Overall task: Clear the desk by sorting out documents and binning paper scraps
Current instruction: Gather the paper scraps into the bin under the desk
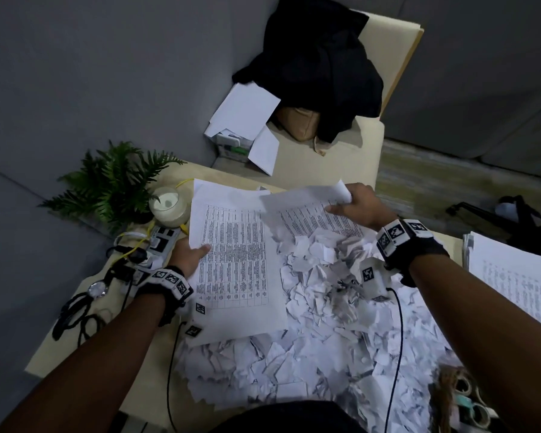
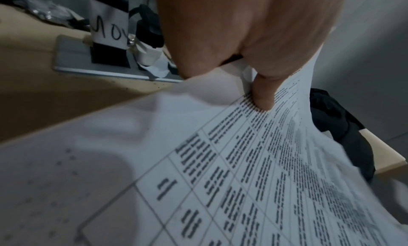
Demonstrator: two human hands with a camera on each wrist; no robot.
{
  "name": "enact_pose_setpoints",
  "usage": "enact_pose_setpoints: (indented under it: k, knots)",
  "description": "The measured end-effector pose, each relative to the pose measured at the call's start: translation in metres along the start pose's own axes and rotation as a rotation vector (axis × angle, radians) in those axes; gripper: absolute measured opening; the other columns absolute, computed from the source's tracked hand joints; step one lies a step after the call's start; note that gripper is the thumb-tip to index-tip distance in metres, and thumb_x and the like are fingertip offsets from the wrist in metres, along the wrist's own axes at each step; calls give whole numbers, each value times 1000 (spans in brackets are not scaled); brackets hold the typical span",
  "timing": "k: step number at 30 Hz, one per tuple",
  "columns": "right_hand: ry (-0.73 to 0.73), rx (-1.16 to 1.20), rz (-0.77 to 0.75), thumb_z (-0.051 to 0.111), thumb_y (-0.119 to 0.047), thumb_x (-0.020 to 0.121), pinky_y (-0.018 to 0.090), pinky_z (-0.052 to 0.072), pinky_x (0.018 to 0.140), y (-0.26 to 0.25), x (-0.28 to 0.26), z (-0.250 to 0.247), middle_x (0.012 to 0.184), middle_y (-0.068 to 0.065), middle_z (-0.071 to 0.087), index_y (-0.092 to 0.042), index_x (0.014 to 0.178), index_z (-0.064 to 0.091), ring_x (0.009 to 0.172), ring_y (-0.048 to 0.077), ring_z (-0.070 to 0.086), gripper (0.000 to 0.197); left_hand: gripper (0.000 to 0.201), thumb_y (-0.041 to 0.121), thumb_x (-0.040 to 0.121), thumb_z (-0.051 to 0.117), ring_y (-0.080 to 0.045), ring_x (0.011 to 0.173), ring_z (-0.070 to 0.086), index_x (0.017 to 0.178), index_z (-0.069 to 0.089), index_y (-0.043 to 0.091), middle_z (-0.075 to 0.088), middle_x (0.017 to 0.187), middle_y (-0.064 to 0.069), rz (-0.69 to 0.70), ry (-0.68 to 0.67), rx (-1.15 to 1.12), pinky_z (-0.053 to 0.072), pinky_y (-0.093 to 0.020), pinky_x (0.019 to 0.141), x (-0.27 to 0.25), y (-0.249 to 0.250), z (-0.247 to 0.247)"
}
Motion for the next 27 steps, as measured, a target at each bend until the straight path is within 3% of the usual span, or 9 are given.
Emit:
enact_pose_setpoints:
  k: [5,8,12,15,19,27]
  knots:
    - [58,56,-132,80,-34,78,40,52,79,-28,-4,-26,90,13,70,-8,99,70,89,31,65,35,28,9,89,67,-27,103,64,115,66,3,69,112,-13,56,-7,28,47,-43,99,-2,16,5]
    - [88,54,-193,82,-34,76,40,51,79,-46,-4,-34,86,4,69,-10,96,70,85,24,63,34,31,11,86,70,-27,106,65,117,66,7,69,112,-9,71,-12,-9,45,-51,102,2,17,6]
    - [144,77,-231,83,-31,75,37,48,76,-64,1,-44,83,0,64,-25,92,65,86,26,62,24,39,6,86,69,-29,111,62,124,60,2,66,118,-12,94,-31,-55,43,-47,104,-3,31,10]
    - [173,84,-264,83,-30,75,31,43,69,-76,4,-47,80,2,64,-18,86,65,80,22,61,24,36,5,86,69,-30,111,62,121,61,0,67,115,-14,96,-57,-89,44,-48,103,-4,35,12]
    - [211,98,-270,83,-26,75,42,51,71,-87,6,-47,81,13,71,0,85,68,79,27,66,32,37,6,85,71,-31,112,61,121,61,5,67,116,-13,89,-46,-111,43,-52,103,4,28,8]
    - [414,264,-314,79,-22,79,20,49,64,-117,-1,-73,82,-1,68,-6,93,71,76,12,63,22,33,4,85,69,-28,109,62,117,63,8,67,111,-8,45,-13,-128,43,-51,104,10,24,-1]
Point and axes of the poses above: each hand's wrist, its own x-axis towards the middle knuckle, its own z-axis out of the palm, y = z × x, the point moved 8 cm from there along x, towards the middle knuckle
